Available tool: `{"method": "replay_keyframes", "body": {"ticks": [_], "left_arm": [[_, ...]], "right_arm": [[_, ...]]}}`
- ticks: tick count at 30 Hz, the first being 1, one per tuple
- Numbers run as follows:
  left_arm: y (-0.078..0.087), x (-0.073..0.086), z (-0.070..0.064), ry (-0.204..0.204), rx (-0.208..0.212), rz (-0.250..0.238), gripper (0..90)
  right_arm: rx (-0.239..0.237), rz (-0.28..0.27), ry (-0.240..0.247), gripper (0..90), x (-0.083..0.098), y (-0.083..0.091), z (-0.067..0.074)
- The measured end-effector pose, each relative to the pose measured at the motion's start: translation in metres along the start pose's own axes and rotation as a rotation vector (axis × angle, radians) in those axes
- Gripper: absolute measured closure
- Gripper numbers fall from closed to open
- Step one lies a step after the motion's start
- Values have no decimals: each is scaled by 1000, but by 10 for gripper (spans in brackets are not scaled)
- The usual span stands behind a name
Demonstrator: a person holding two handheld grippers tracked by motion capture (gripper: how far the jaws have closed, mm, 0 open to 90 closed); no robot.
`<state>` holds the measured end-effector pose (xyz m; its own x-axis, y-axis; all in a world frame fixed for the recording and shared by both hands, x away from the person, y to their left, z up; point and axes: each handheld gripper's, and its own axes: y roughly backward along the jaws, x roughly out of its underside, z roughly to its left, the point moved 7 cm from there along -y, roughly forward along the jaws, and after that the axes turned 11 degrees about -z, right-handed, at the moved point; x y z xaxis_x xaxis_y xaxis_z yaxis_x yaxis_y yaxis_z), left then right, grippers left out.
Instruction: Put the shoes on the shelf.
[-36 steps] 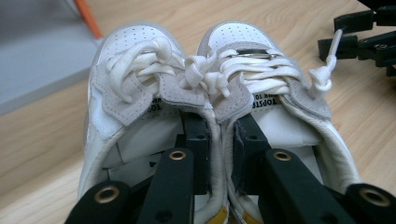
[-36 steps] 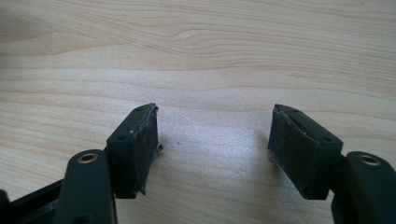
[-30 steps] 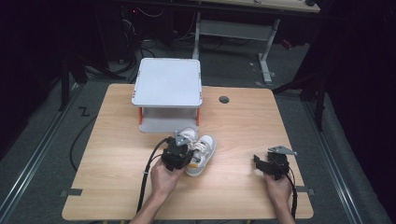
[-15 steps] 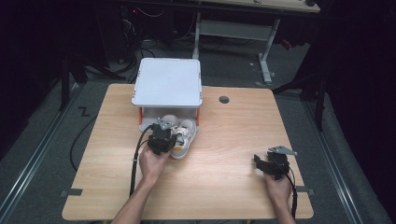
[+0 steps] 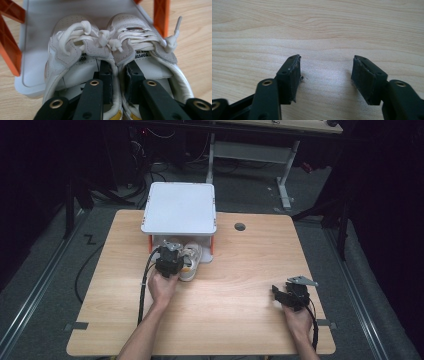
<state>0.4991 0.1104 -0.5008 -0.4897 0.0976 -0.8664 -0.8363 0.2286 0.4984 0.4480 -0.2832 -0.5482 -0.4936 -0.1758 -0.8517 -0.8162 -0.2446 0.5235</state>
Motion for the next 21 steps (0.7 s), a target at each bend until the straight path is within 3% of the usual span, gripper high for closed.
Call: {"method": "replay_keyframes", "body": {"ticks": [3, 8, 15, 16, 21], "left_arm": [[-4, -1, 4, 12, -14, -18, 781], [-9, -2, 5, 30, -31, -42, 779], [-15, -5, 5, 18, -34, -27, 773], [-15, -6, 5, 18, -35, -23, 769], [-16, -7, 5, 13, -26, -13, 755]], "right_arm": [[10, 6, -9, 530, -2, 0, -1], [-98, 3, -29, 651, -11, -1, 12], [-235, -64, -38, 687, -51, 3, 41], [-271, -75, -40, 687, -62, 3, 48], [-330, -93, -25, 687, -88, 3, 63]]}}
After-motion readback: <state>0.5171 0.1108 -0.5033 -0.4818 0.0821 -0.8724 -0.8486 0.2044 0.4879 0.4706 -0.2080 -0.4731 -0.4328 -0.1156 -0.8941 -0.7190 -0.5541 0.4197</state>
